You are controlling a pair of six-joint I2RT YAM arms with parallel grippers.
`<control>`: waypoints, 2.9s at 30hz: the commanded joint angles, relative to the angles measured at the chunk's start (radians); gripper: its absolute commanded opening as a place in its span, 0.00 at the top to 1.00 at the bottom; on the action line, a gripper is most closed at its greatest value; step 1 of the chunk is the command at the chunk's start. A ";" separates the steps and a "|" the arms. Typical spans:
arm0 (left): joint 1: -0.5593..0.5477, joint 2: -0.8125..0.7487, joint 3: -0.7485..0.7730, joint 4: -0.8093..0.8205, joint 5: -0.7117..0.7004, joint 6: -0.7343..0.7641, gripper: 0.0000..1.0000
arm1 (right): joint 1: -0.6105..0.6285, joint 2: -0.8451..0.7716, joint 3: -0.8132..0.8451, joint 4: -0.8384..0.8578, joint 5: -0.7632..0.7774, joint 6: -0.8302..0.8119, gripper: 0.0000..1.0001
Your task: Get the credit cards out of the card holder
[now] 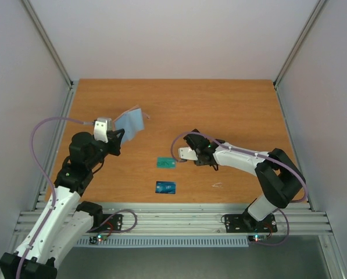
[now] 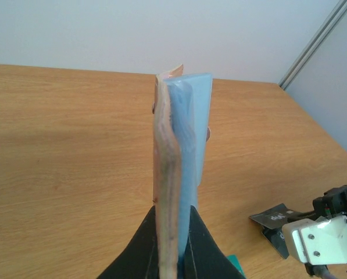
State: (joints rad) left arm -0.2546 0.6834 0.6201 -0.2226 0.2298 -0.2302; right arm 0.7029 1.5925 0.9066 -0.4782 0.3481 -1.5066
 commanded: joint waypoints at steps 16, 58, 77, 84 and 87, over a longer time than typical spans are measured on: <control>0.001 0.013 -0.003 0.055 -0.002 0.019 1.00 | 0.026 -0.090 -0.122 0.097 0.002 -0.086 0.99; 0.001 -0.043 -0.033 0.400 0.531 -0.075 0.87 | -0.064 -0.053 0.691 -0.127 -1.345 0.988 0.99; 0.033 -0.030 -0.160 0.001 -0.329 -0.304 0.14 | -0.229 0.521 1.048 -0.461 -1.103 1.355 0.99; 0.052 -0.041 -0.207 0.007 -0.369 -0.305 0.12 | -0.240 0.729 1.163 -0.465 -1.108 1.433 0.85; 0.060 -0.049 -0.207 0.003 -0.372 -0.307 0.12 | -0.269 0.739 1.140 -0.471 -1.040 1.444 0.66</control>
State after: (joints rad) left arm -0.2077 0.6575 0.4164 -0.2478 -0.1032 -0.5247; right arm 0.4618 2.3272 2.0338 -0.9249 -0.7464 -0.1116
